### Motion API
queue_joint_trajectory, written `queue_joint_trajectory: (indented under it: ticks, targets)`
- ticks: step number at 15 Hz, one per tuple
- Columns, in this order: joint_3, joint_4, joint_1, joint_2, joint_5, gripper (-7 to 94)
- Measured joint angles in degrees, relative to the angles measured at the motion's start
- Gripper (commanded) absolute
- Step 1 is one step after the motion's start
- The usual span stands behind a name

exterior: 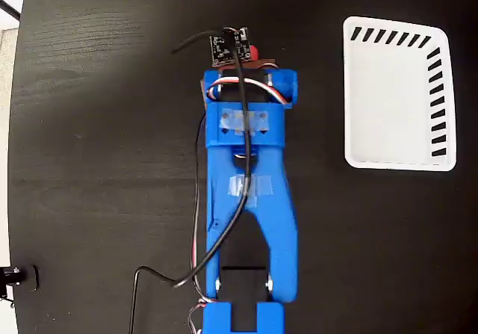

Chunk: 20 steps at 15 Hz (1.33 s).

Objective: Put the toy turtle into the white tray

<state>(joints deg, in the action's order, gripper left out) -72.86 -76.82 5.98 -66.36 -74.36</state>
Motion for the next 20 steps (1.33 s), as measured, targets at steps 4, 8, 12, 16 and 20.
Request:
queue_joint_trajectory:
  ticks: [4,8,12,16,20]
  targets:
    - [0.00,-3.43,0.26,-7.03,6.86,0]
    - [0.00,-6.94,2.11,-14.59,15.29,0]
    - [0.00,-8.79,4.66,-23.03,25.31,0]
    - [-0.35,-7.38,8.79,-28.30,42.01,0]
    - [-0.44,-3.43,19.42,-28.56,55.99,0]
